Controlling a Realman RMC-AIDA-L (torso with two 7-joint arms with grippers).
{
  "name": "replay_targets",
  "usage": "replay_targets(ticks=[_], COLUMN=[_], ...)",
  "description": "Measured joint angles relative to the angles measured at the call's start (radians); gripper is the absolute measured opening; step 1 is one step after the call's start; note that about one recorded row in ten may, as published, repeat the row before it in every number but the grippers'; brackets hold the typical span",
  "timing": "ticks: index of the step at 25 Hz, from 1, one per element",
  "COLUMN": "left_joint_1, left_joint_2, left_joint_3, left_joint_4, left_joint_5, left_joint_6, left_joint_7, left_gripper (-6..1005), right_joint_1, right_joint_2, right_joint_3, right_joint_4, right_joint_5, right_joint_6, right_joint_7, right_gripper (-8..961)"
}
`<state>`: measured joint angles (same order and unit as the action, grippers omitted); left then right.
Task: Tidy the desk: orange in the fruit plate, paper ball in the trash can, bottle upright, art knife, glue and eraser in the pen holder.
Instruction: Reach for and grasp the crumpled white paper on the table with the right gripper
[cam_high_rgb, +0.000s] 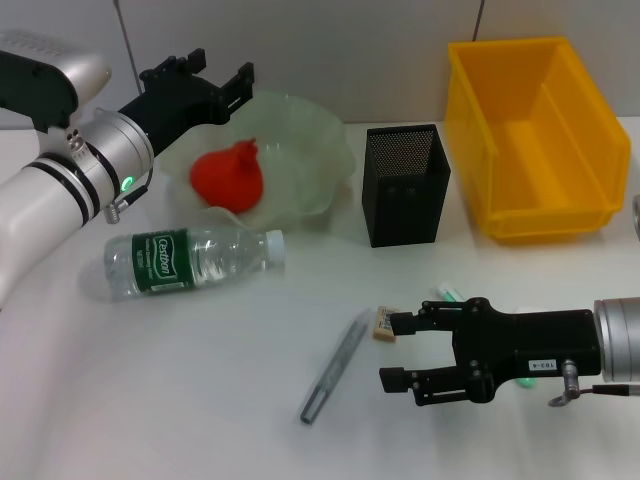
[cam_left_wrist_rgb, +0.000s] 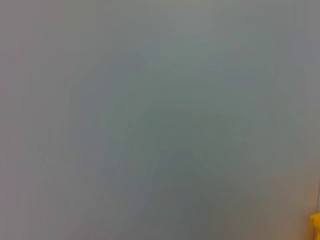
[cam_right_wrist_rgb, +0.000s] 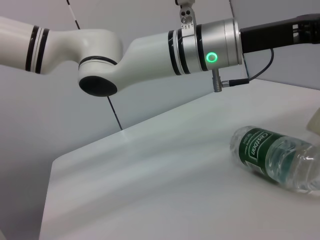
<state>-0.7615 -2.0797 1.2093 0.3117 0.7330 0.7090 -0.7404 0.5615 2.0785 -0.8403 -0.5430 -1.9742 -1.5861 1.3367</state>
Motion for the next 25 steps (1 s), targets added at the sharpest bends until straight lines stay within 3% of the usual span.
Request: replay_targets(ticks=[2,6,13,16,21,25], left_joint_1=[0.004,0.049,0.219,0.272,0.308,0.316], left_joint_2=[0.000,0.007,0.063,0.102,0.179,0.185], left_joint_3=[0.000,0.002,0.077,0.074,0.070,0.070], left_joint_4=[0.000,0.011,0.149,0.169,0.094,0.087], left_joint_5=[0.000,0.007,0.181,0.289,0.424,0.546], left_joint_6=[0.019,0.184,0.582,0.705,0.876,0.895], left_joint_7=[-0.012,-0.116,-0.399,-0.486,-0.500,-0.500], left_gripper=[530,753,752,751,751,750], right_joint_1=[0.000,0.001,0.004,0.007,0.014,0.018], right_joint_2=[0.000,0.000,-0.001,-0.002,-0.010,-0.014], right_joint_3=[0.002,0.005,0.017,0.021,0.021,0.016], right_joint_4=[0.000,0.000,-0.007,-0.017,-0.044,-0.103], right_joint_5=[0.000,0.006,0.041,0.051,0.054,0.047], right_joint_6=[0.000,0.009,0.015,0.015,0.012,0.007], right_joint_7=[0.000,-0.001,-0.003,-0.003,0.015,0.067], right_gripper=[789,789,789,789,790,790])
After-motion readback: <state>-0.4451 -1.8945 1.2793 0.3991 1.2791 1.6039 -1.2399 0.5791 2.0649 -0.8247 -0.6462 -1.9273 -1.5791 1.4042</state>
